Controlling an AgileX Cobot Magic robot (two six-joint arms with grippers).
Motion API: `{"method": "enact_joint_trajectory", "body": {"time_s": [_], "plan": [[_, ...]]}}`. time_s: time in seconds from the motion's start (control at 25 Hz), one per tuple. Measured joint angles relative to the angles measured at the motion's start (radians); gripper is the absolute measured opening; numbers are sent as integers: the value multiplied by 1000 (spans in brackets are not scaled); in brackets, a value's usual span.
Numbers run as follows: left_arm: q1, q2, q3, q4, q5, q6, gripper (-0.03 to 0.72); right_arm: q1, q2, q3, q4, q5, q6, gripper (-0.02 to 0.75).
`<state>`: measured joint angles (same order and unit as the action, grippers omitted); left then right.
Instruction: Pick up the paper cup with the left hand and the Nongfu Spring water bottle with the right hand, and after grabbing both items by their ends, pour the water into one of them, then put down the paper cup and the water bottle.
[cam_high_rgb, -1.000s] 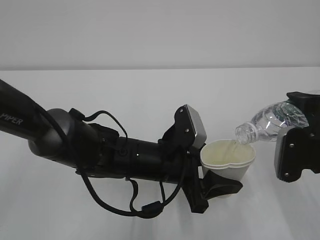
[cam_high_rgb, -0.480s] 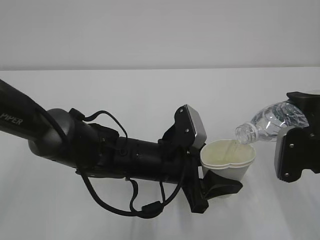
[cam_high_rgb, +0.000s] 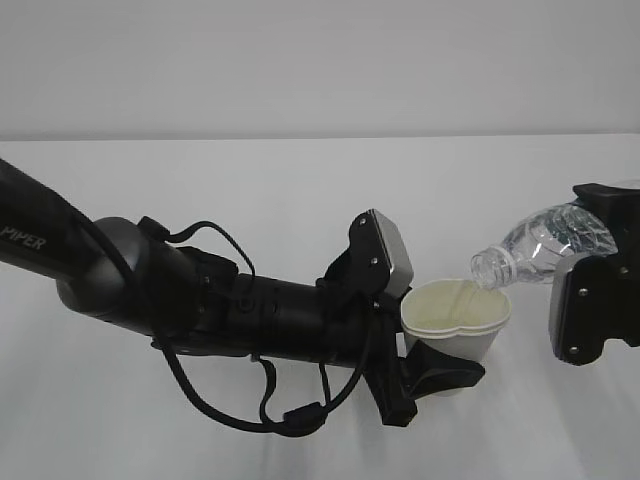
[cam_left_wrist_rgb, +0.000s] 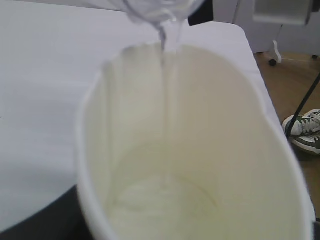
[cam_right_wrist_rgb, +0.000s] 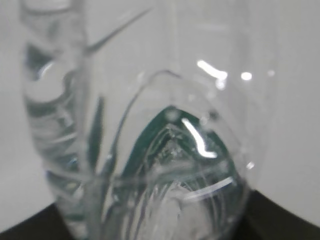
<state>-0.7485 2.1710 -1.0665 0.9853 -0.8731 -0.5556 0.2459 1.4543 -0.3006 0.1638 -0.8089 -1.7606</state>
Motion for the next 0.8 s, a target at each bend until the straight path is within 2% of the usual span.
{"method": "enact_joint_trajectory", "body": {"time_s": [0.8], "plan": [[0, 0, 0, 0, 0, 0, 422, 0, 0, -1, 0, 0, -10, 396]]}}
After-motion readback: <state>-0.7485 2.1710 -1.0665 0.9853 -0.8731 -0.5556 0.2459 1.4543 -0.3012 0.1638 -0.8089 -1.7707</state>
